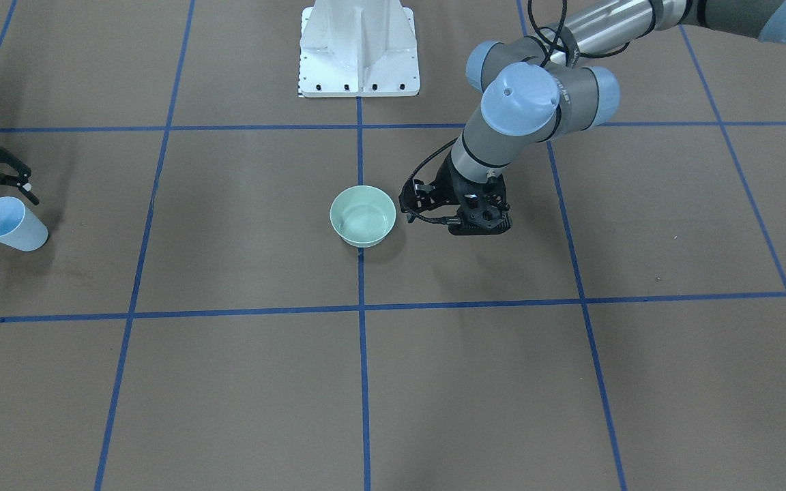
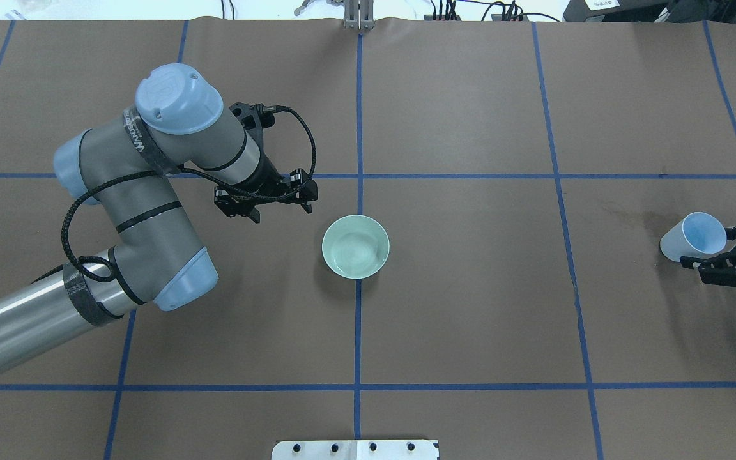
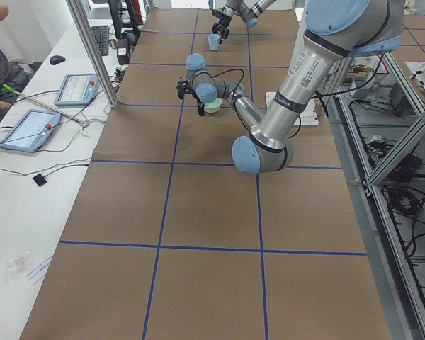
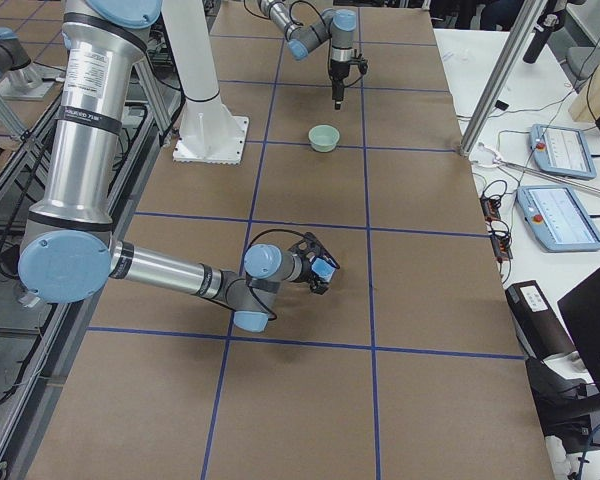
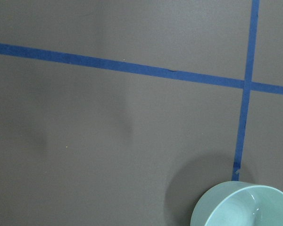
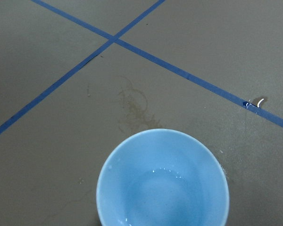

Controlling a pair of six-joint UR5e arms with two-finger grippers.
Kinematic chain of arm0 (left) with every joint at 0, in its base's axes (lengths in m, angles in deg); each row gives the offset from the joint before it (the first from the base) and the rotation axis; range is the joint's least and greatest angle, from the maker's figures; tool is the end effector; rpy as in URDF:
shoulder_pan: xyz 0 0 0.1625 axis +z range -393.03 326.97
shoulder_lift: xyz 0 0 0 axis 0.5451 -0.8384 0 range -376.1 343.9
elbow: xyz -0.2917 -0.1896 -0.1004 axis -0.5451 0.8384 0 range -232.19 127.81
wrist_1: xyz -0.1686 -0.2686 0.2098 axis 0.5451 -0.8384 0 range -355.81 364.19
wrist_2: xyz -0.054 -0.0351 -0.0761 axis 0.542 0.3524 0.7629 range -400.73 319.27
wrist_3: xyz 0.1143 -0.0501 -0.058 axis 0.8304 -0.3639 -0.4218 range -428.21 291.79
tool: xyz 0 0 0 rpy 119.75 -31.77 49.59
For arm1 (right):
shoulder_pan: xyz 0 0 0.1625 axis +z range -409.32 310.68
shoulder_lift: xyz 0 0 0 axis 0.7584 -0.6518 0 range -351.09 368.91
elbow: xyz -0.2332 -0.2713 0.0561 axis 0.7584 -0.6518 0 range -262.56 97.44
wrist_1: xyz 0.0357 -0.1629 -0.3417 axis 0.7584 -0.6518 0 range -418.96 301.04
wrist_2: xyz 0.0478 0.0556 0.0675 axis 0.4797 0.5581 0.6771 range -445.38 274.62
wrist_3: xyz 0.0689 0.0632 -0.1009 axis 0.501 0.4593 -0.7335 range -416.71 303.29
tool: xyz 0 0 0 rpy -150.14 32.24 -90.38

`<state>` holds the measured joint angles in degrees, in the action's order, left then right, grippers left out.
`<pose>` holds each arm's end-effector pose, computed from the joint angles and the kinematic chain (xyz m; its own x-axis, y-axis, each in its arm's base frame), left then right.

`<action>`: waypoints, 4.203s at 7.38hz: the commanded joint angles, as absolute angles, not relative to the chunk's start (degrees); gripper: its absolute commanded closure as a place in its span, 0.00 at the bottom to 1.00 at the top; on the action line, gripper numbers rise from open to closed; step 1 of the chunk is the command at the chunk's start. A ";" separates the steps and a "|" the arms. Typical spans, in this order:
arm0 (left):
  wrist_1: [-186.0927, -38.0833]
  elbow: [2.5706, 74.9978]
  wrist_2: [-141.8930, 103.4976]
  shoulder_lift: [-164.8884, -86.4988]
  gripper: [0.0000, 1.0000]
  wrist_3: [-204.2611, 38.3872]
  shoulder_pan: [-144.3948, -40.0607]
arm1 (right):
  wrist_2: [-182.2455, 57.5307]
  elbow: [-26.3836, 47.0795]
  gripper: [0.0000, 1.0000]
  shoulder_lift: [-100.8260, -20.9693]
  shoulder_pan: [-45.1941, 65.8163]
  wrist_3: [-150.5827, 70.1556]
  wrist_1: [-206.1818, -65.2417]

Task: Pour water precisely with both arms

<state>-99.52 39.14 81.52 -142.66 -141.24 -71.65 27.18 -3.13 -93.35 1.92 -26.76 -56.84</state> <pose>0.4704 -0.4524 0.2289 0.5229 -0.1019 -0.8463 0.0508 0.9948 -0.0884 -0.1910 -0.3664 0.6062 0.5398 -0.6057 0.5846 -0.0556 0.6673 0.7427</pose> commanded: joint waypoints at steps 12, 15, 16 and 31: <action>-99.52 39.22 81.52 -142.84 0.00 -141.24 -71.88 | 25.27 -4.77 0.10 -91.99 1.74 -25.07 -54.22; -99.52 39.31 81.52 -142.84 0.00 -141.24 -71.88 | 25.19 -4.78 0.11 -91.99 1.74 -25.07 -54.13; -99.52 39.22 81.44 -142.75 0.00 -141.24 -71.88 | 25.19 -4.78 0.20 -91.90 1.74 -25.07 -54.13; -100.13 46.87 81.70 -125.97 0.00 -121.38 -81.99 | -7.39 22.03 0.49 -53.97 -22.14 -25.78 -135.97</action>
<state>-100.10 47.18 81.80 -126.39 -121.81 -81.83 -1.44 21.45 -59.27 -17.62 -25.72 -126.73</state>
